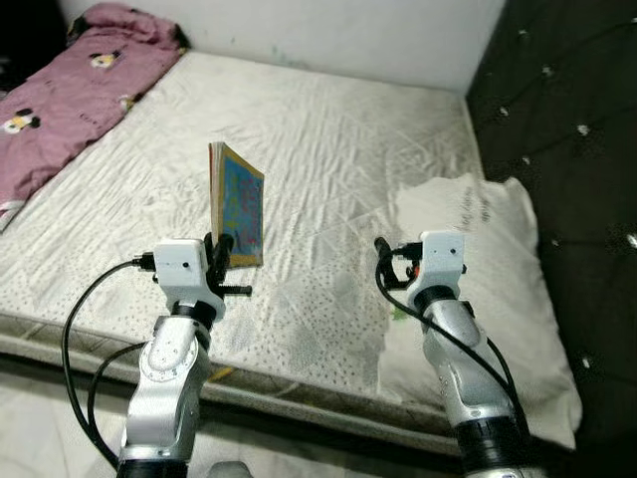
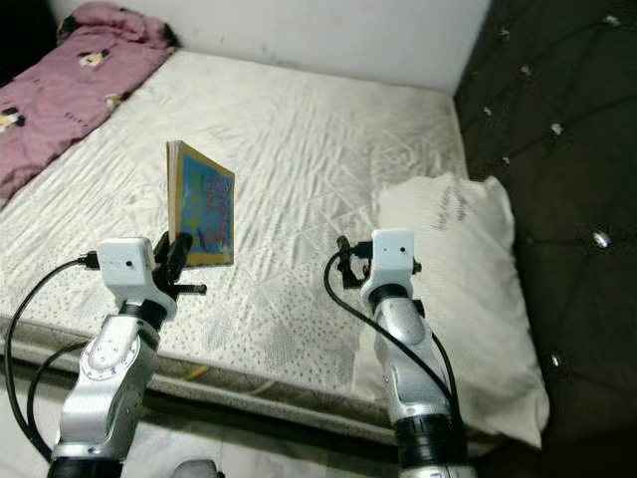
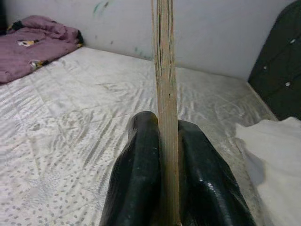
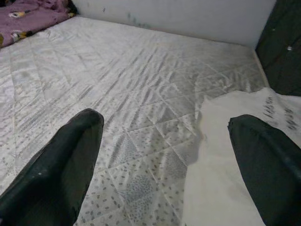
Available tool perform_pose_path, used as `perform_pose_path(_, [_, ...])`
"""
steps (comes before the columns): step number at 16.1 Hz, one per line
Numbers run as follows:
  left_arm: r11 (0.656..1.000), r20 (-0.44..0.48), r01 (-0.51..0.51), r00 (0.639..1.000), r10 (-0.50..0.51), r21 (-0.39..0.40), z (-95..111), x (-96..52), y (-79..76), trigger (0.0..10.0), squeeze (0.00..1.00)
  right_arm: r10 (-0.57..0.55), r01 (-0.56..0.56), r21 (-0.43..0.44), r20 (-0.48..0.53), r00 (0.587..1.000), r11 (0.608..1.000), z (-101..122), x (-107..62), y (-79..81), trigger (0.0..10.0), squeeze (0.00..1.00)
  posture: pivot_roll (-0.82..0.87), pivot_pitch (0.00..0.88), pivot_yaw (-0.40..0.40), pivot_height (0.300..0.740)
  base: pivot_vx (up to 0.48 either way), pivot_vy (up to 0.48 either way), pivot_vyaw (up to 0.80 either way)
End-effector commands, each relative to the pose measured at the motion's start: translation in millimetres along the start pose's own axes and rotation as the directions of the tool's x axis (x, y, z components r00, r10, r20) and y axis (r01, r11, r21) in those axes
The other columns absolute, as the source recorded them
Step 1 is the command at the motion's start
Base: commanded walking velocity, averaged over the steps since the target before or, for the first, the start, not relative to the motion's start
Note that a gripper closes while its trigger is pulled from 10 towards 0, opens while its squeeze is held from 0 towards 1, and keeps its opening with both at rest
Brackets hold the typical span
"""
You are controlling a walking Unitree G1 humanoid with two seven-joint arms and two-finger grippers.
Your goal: Clean up the room
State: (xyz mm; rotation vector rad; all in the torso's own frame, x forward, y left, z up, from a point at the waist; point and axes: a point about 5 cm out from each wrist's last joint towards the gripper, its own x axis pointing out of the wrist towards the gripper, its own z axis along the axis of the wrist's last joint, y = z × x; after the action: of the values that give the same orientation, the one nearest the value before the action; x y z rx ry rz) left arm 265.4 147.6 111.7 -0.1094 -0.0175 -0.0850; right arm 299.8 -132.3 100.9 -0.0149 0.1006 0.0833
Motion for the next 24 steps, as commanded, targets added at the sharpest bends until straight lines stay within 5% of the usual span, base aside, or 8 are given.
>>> perform_pose_path(1, [1.000, 0.048, 0.015, 0.999, -0.015, 0.010, 9.2, 3.5, -3.3, 10.0, 0.00, -0.017, 0.017, -0.007, 0.007, 1.000, 1.000, 1.2, 0.3, -4.1, 10.0, 0.00, 0.10, 0.000, -0.030, 0.740, 0.311, 0.000, 0.00])
perform_pose_path(10, [1.000, 0.043, -0.008, 0.999, 0.009, -0.013, 5.6, 3.1, -4.8, 10.0, 0.00, -0.021, 0.021, -0.026, -0.013, 1.000, 0.999, -3.2, 0.9, -5.8, 10.0, 0.00, 0.10, 0.000, -0.032, 0.740, 0.033, 0.000, 0.00])
perform_pose_path(17, [0.991, 0.011, -0.108, 0.994, 0.107, 0.077, -1.2, -10.7, 18.4, 10.0, 0.00, -0.022, 0.022, -0.026, -0.021, 1.000, 0.999, -5.3, 0.4, -6.4, 10.0, 0.00, 0.10, 0.000, -0.035, 0.740, 0.000, 0.000, -0.80])
perform_pose_path(24, [0.999, 0.005, -0.044, 0.999, 0.045, -0.007, -1.8, -17.5, 16.1, 10.0, 0.00, -0.010, 0.010, -0.029, -0.025, 1.000, 1.000, -5.7, 1.1, -5.4, 10.0, 0.00, 0.10, 0.009, -0.041, 0.740, 0.000, 0.000, -0.66])
